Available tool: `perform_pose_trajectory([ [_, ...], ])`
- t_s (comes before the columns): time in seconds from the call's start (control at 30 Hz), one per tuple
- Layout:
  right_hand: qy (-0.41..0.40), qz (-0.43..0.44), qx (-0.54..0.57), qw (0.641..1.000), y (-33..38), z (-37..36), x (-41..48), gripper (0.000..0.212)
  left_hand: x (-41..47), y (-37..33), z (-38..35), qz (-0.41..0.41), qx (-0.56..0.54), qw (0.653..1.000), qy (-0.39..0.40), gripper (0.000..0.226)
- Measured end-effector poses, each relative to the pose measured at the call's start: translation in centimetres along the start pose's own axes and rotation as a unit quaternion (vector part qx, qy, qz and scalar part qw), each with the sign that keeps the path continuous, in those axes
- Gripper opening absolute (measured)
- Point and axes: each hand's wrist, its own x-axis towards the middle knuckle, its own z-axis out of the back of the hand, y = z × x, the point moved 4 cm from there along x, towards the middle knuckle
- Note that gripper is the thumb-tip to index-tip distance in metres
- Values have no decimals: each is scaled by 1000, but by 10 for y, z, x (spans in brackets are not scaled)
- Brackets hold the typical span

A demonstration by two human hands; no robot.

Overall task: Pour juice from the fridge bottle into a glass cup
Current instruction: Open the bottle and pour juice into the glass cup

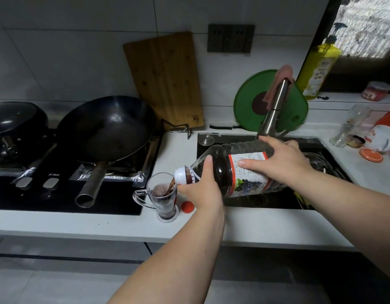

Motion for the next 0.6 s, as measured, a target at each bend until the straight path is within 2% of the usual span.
perform_pose_trajectory([
  [0.13, 22, -34, 97, 994, -13, -8, -4, 123, 5, -3, -6, -27, 23, 999, 16, 111],
  [0.23, 34, -54, 200, 978, -25, -22, -8, 128, 8, -11, -13, -55, 34, 997, 33, 107],
  [0.33, 47, -63, 291, 953, -31, -34, -14, 122, 10, -21, -20, -77, 33, 996, 34, 91],
  [0.5, 79, -65, 398, 912, -36, -52, -20, 84, 9, -44, -37, -103, 76, 991, 50, 61],
  [0.6, 99, -87, 440, 889, -36, -63, -20, 90, 11, -60, -47, -145, 138, 977, 67, 40],
])
